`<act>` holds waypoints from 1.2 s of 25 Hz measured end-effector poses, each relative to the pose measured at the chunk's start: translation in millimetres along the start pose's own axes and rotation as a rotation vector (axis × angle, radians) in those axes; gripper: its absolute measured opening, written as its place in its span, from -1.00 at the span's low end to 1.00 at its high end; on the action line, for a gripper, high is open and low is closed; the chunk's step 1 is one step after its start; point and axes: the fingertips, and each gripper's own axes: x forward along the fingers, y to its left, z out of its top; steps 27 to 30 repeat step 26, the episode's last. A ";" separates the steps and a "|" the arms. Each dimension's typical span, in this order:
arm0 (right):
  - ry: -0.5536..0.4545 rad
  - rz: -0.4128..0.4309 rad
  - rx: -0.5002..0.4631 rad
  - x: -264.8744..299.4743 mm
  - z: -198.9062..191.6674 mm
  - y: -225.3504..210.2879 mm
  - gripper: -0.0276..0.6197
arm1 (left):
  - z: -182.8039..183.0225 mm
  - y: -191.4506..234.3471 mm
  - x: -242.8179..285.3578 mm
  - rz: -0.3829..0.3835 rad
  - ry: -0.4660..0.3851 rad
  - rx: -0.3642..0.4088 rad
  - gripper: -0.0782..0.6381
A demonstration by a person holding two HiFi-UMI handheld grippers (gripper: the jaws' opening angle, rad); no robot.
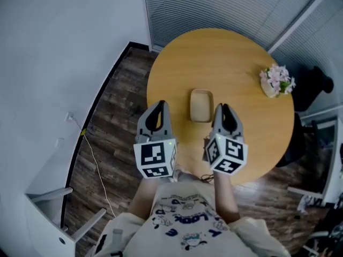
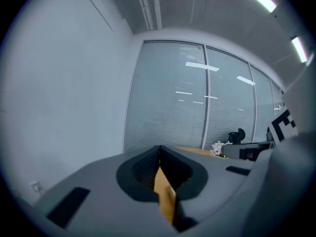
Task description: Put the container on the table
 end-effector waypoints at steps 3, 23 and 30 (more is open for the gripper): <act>-0.024 0.012 -0.003 -5.3 8.0 5.6 -0.78 | 8.3 -0.5 -3.9 -0.002 -0.022 0.001 -0.77; -0.082 0.050 -0.024 -19.1 30.6 16.6 -0.78 | 30.2 -3.7 -18.3 -0.003 -0.071 0.016 -0.77; -0.082 0.053 -0.023 -18.4 29.1 15.1 -0.78 | 29.1 -5.6 -17.7 -0.004 -0.071 0.016 -0.77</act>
